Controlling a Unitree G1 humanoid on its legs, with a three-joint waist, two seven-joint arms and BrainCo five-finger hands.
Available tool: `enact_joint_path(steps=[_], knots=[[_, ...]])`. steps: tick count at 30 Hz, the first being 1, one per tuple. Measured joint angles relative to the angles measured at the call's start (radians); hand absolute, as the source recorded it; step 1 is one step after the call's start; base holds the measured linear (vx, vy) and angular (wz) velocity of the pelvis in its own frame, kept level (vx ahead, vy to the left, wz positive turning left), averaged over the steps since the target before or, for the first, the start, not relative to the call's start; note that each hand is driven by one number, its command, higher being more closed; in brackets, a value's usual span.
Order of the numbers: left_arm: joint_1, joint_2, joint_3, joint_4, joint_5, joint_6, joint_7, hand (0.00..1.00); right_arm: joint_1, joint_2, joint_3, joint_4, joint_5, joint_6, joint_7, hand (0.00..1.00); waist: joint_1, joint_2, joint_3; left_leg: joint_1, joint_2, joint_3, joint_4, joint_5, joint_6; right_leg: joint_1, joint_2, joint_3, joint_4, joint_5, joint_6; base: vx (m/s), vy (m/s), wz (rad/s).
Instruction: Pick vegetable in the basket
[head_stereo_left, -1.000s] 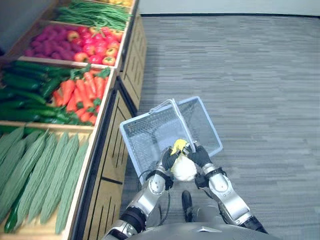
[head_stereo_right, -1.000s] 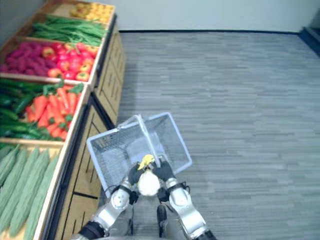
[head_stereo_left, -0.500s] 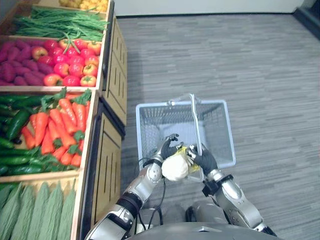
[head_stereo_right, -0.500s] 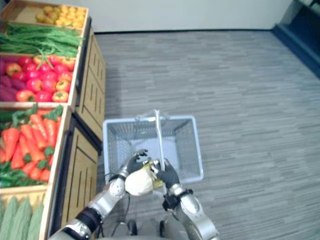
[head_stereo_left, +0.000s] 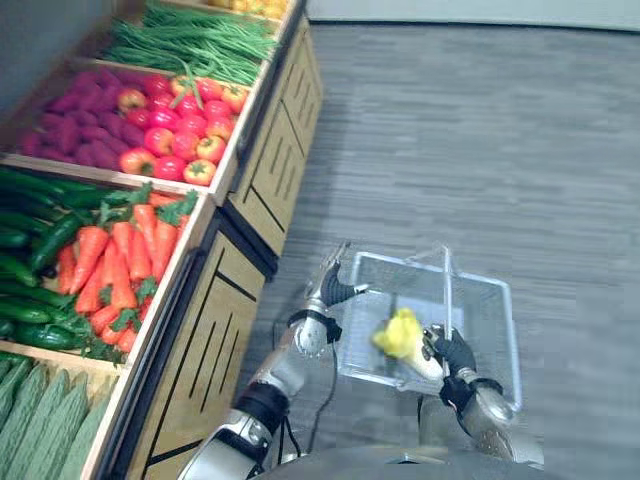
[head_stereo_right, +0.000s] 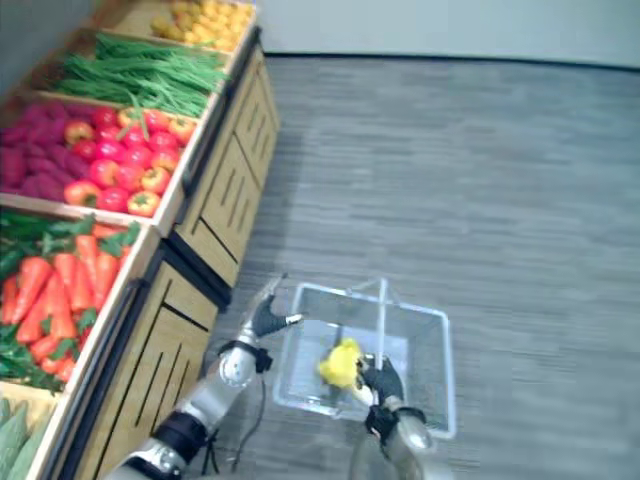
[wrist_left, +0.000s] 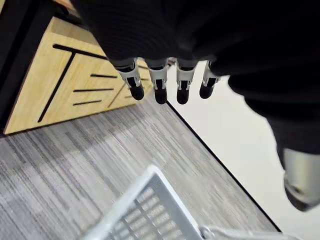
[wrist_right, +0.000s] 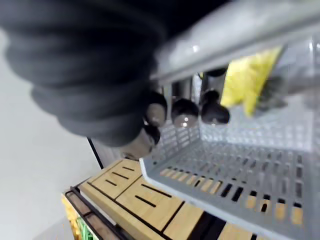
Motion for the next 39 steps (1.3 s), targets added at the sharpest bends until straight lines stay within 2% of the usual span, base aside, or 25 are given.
enact_joint_path(steps=[1,2,3,5,7,8,10,12,14,15,16,17,18,20,21,22,23,25,26,27,28,30,31,34,39], knots=[[0.01,0.004,0.019,-0.017,-0.001,0.001,0.0,0.0,0.004,-0.001,-0.006,0.01,-0.001,0.0,-0.001,1.0,0.005,-0.001,0.001,-0.03,0.016,0.046,0.05,0.037,0.01,0.039,-0.004,-0.027,-0.033,0.001,-0.008,0.2,-0.304,0.94],[0.02,0.009,0.038,-0.04,-0.002,0.001,0.0,0.0,0.006,-0.002,-0.013,0.023,-0.001,0.0,-0.002,1.0,0.01,-0.005,0.003,-0.052,0.033,0.101,0.096,0.024,0.016,0.075,-0.005,-0.052,-0.063,0.003,-0.017,0.16,-0.16,0.72],[0.037,0.015,0.071,-0.093,-0.006,0.001,0.001,0.0,0.007,-0.001,-0.042,0.042,-0.006,0.0,-0.008,1.0,0.029,-0.013,0.007,-0.087,0.038,0.216,0.16,-0.061,0.031,0.135,-0.012,-0.094,-0.11,0.005,-0.026,0.2,-0.185,0.69],[0.062,0.016,0.133,-0.195,-0.006,-0.002,0.007,0.0,0.007,-0.005,-0.104,0.049,-0.065,0.004,-0.029,1.0,0.046,0.007,-0.006,-0.151,-0.002,0.379,0.175,-0.164,0.047,0.2,-0.016,-0.176,-0.17,0.011,-0.03,0.19,-0.098,0.98],[0.082,0.0,0.182,-0.268,-0.007,-0.005,0.037,0.0,0.008,-0.003,-0.172,0.058,-0.195,0.015,-0.062,1.0,0.044,0.024,-0.017,-0.186,-0.057,0.544,0.104,-0.17,0.052,0.238,-0.012,-0.264,-0.203,0.011,-0.028,0.2,-0.005,1.15],[0.09,-0.012,0.209,-0.295,-0.006,-0.005,0.059,0.0,0.007,0.002,-0.221,0.073,-0.31,0.018,-0.096,1.0,0.051,0.026,-0.026,-0.18,-0.078,0.692,0.032,-0.163,0.138,0.257,-0.012,-0.32,-0.209,0.002,-0.013,0.19,0.046,1.4],[0.105,-0.026,0.231,-0.315,-0.005,-0.003,0.088,0.0,-0.014,0.02,-0.322,0.1,-0.444,0.022,-0.15,1.0,0.032,0.025,-0.046,-0.14,-0.128,0.806,-0.113,-0.186,0.217,0.283,-0.017,-0.436,-0.206,-0.006,0.006,0.2,0.065,1.68],[0.138,-0.025,0.265,-0.318,0.001,0.006,0.093,0.0,-0.051,0.026,-0.384,0.15,-0.514,0.03,-0.184,1.0,0.042,-0.005,-0.047,-0.105,-0.184,0.76,-0.193,-0.169,0.235,0.316,-0.033,-0.499,-0.167,-0.007,0.014,0.23,0.043,1.27],[0.199,-0.022,0.31,-0.32,0.002,0.021,0.096,0.0,-0.071,0.025,-0.45,0.198,-0.575,0.032,-0.205,1.0,0.054,-0.006,-0.049,-0.026,-0.204,0.711,-0.241,-0.166,0.23,0.324,-0.081,-0.521,0.03,0.0,0.025,0.33,0.021,1.03],[0.224,-0.013,0.332,-0.322,0.002,0.028,0.104,0.0,-0.07,0.024,-0.473,0.23,-0.612,0.032,-0.216,1.0,0.052,-0.01,-0.058,0.015,-0.21,0.658,-0.26,-0.166,0.23,0.306,-0.129,-0.52,0.208,0.04,0.056,0.4,-0.024,1.31],[0.231,0.006,0.353,-0.33,0.002,0.032,0.112,0.0,-0.057,0.025,-0.481,0.261,-0.637,0.032,-0.217,1.0,0.046,-0.024,-0.075,0.031,-0.217,0.592,-0.281,-0.166,0.229,0.253,-0.16,-0.484,0.372,0.058,0.058,0.41,-0.07,1.45],[0.23,0.015,0.362,-0.336,0.002,0.035,0.114,0.0,-0.058,0.026,-0.487,0.273,-0.648,0.032,-0.217,1.0,0.042,-0.028,-0.077,0.039,-0.219,0.559,-0.294,-0.165,0.224,0.22,-0.165,-0.451,0.45,0.044,0.048,0.32,-0.154,1.5],[0.226,0.034,0.368,-0.339,0.004,0.043,0.114,0.0,-0.065,0.029,-0.509,0.289,-0.658,0.031,-0.218,1.0,0.033,-0.034,-0.08,0.049,-0.22,0.495,-0.316,-0.158,0.209,0.132,-0.153,-0.362,0.588,0.02,0.016,0.21,-0.145,1.14],[0.221,0.06,0.364,-0.338,0.006,0.052,0.115,0.0,-0.061,0.03,-0.526,0.319,-0.66,0.031,-0.228,1.0,0.015,-0.028,-0.077,0.077,-0.214,0.403,-0.346,-0.146,0.191,0.026,-0.103,-0.226,0.667,-0.029,0.03,0.19,-0.185,1.42],[0.218,0.064,0.356,-0.337,0.007,0.056,0.115,0.0,-0.057,0.032,-0.535,0.338,-0.659,0.03,-0.231,1.0,0.0,-0.024,-0.075,0.083,-0.214,0.347,-0.359,-0.143,0.182,-0.01,-0.085,-0.18,0.651,-0.05,0.033,0.23,-0.315,2.16],[0.195,0.071,0.334,-0.328,0.01,0.062,0.116,0.0,-0.037,0.037,-0.545,0.371,-0.655,0.031,-0.234,1.0,-0.026,-0.026,-0.077,0.083,-0.209,0.253,-0.364,-0.141,0.156,-0.047,-0.076,-0.126,0.532,-0.079,0.03,0.18,-0.3,1.9],[0.178,0.075,0.323,-0.315,0.023,0.063,0.116,0.0,-0.027,0.041,-0.548,0.38,-0.654,0.03,-0.234,1.0,-0.027,-0.026,-0.076,0.077,-0.204,0.216,-0.363,-0.147,0.142,-0.056,-0.068,-0.097,0.456,-0.084,0.025,0.18,-0.4,2.02],[0.116,0.114,0.27,-0.254,0.044,0.064,0.115,0.0,-0.007,0.06,-0.564,0.397,-0.633,0.02,-0.234,1.0,-0.036,-0.034,-0.078,0.066,-0.18,0.126,-0.365,-0.157,0.102,-0.054,-0.013,0.103,0.148,-0.065,0.035,0.16,-0.466,1.72],[0.084,0.154,0.24,-0.236,0.045,0.061,0.114,0.0,-0.001,0.088,-0.602,0.415,-0.614,0.009,-0.236,1.0,-0.057,-0.088,-0.082,0.063,-0.204,0.085,-0.378,-0.137,0.051,-0.019,-0.035,0.208,-0.038,0.03,0.059,0.18,-0.5,1.59],[0.069,0.14,0.23,-0.211,0.058,0.065,0.118,0.0,-0.015,0.089,-0.631,0.447,-0.609,0.01,-0.24,1.0,-0.055,-0.075,-0.07,0.073,-0.183,0.069,-0.388,-0.128,0.026,-0.015,-0.017,0.184,-0.01,0.02,0.042,0.22,-0.44,1.16],[0.068,0.128,0.211,-0.205,0.076,0.067,0.113,0.0,-0.027,0.086,-0.662,0.485,-0.596,0.009,-0.25,1.0,-0.035,-0.032,-0.077,0.079,-0.155,0.123,-0.398,-0.096,0.011,-0.016,0.014,0.174,-0.017,0.022,0.025,0.2,-0.291,0.36],[0.05,0.127,0.211,-0.211,0.083,0.057,0.104,0.0,-0.052,0.072,-0.661,0.528,-0.561,0.008,-0.25,1.0,-0.037,0.011,-0.076,0.084,-0.121,0.185,-0.434,-0.079,0.013,-0.013,0.056,0.138,-0.028,0.024,0.007,0.23,-0.225,0.17],[0.03,0.127,0.21,-0.21,0.084,0.052,0.092,0.0,-0.072,0.073,-0.658,0.554,-0.544,0.01,-0.248,1.0,-0.04,0.023,-0.077,0.099,-0.099,0.194,-0.463,-0.059,0.013,-0.002,0.084,0.13,-0.042,0.029,-0.002,0.19,-0.2,0.09],[0.016,0.13,0.21,-0.205,0.104,0.028,0.076,0.0,-0.088,0.084,-0.639,0.59,-0.545,0.011,-0.232,1.0,-0.052,0.023,-0.076,0.148,-0.068,0.225,-0.483,-0.046,0.016,0.053,0.12,0.134,-0.084,0.039,-0.018,0.17,-0.146,-0.15],[-0.06,0.179,0.176,-0.116,0.104,0.019,0.061,0.0,-0.085,0.089,-0.613,0.601,-0.547,0.01,-0.221,1.0,-0.076,0.013,-0.069,0.124,-0.087,0.252,-0.483,-0.055,0.006,0.06,0.112,0.146,-0.19,0.095,-0.023,0.03,0.035,-0.14]])
